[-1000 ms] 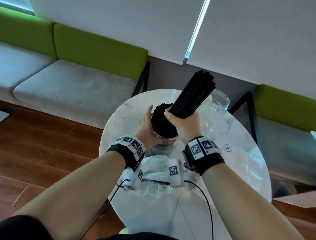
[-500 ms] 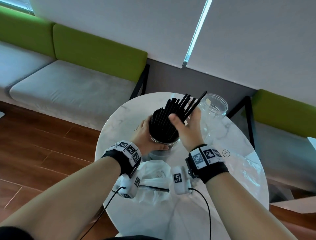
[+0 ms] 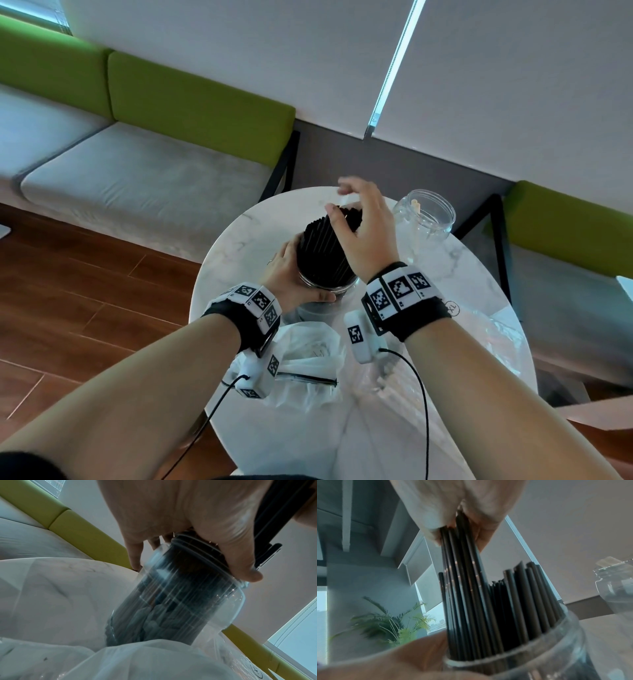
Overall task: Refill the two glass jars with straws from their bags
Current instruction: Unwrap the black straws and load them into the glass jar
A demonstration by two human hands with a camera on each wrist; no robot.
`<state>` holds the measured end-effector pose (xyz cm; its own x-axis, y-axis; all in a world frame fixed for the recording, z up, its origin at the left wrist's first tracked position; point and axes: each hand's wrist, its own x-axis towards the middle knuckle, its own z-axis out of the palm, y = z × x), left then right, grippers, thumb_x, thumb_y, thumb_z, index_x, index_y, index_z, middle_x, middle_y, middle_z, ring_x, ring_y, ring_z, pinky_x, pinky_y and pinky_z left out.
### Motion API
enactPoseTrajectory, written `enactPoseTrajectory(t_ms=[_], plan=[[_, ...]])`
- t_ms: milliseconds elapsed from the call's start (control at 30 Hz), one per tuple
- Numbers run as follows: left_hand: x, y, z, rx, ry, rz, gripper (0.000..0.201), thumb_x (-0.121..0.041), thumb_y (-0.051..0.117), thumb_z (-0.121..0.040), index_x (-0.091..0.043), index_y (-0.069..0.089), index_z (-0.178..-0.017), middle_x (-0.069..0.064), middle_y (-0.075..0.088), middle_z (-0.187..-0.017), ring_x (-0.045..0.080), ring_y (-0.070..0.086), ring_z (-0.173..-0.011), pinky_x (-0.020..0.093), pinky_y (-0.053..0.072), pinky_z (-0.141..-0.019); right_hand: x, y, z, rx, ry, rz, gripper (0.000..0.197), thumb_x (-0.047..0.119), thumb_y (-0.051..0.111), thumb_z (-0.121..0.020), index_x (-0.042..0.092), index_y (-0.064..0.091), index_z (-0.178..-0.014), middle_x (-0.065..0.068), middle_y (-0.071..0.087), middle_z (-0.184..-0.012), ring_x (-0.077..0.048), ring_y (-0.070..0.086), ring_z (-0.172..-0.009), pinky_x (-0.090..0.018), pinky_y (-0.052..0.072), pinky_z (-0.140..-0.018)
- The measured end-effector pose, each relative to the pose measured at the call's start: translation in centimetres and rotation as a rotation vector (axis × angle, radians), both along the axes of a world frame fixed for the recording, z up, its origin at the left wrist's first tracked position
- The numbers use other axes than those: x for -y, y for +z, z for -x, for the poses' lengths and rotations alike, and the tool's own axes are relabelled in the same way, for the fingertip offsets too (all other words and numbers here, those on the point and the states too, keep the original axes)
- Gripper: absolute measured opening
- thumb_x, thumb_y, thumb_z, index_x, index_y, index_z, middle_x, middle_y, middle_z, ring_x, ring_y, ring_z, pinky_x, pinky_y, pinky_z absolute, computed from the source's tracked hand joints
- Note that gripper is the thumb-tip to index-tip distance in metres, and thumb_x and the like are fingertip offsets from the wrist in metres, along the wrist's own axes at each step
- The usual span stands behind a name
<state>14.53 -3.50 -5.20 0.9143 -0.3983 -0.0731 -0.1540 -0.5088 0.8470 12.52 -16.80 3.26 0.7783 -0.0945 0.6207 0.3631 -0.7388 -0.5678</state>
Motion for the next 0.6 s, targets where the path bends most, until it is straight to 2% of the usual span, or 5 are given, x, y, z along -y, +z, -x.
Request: enactPoseTrajectory(t_ms=[233, 333, 433, 500, 600], plan=[[0.1, 0.2, 0.2, -0.013, 0.012, -0.018, 0.124, -0.037, 0.090, -0.049, -0.024, 0.013, -0.145, -0.002, 0.035, -0.138, 0.018, 0.035, -0.129, 0.034, 0.032, -0.108, 0.0, -1.8, 1.0, -0.120, 0.130, 0.278, 0.031, 0.021, 0.045, -0.096, 0.008, 0.066, -0.114, -0.004, 0.067, -0.114, -0.017, 0.057, -0.110, -0.030, 0.042, -0.101], [-0.5, 0.7, -0.4, -0.124, -0.054, 0.001, 0.124, -0.035, 0.088, -0.055, -0.021, 0.007, -0.147, -0.002, 0.028, -0.146, 0.016, 0.030, -0.134, 0.034, 0.028, -0.112, 1.5, -2.5, 2.1, -0.233, 0.162, 0.372, 0.061, 0.044, 0.039, -0.094, 0.012, 0.033, -0.146, -0.003, 0.038, -0.150, -0.014, 0.031, -0.139, -0.034, 0.021, -0.117], [-1.7, 2.6, -1.1, -0.352, -0.157, 0.135, 0.106, -0.040, 0.073, -0.076, -0.023, -0.001, -0.149, -0.016, 0.013, -0.150, 0.001, 0.018, -0.133, 0.022, 0.015, -0.110, 3.6, -3.9, 3.8, -0.340, 0.008, 0.027, 0.100, 0.072, 0.046, -0.079, 0.020, 0.002, -0.152, 0.006, 0.006, -0.160, -0.007, 0.005, -0.146, -0.026, 0.006, -0.119], [-1.8, 4.0, -1.5, -0.418, -0.080, 0.246, 0.074, -0.051, 0.055, -0.086, -0.027, 0.021, -0.147, -0.015, 0.025, -0.149, -0.002, 0.027, -0.131, 0.025, 0.017, -0.113, 4.5, -5.4, 4.3, -0.481, -0.067, -0.250, 0.121, 0.086, 0.052, -0.062, 0.025, -0.001, -0.152, 0.005, 0.005, -0.161, -0.009, 0.006, -0.147, -0.037, 0.012, -0.120], [-1.0, 5.6, -2.1, -0.516, 0.056, 0.377, 0.045, -0.055, 0.028, -0.094, -0.027, 0.049, -0.122, -0.018, 0.051, -0.120, -0.007, 0.051, -0.101, 0.022, 0.034, -0.093, 4.6, -7.0, 3.9, -0.679, -0.042, -0.334, 0.136, 0.071, 0.077, -0.051, 0.022, -0.001, -0.152, 0.004, 0.007, -0.160, -0.011, 0.009, -0.147, -0.036, 0.014, -0.119]])
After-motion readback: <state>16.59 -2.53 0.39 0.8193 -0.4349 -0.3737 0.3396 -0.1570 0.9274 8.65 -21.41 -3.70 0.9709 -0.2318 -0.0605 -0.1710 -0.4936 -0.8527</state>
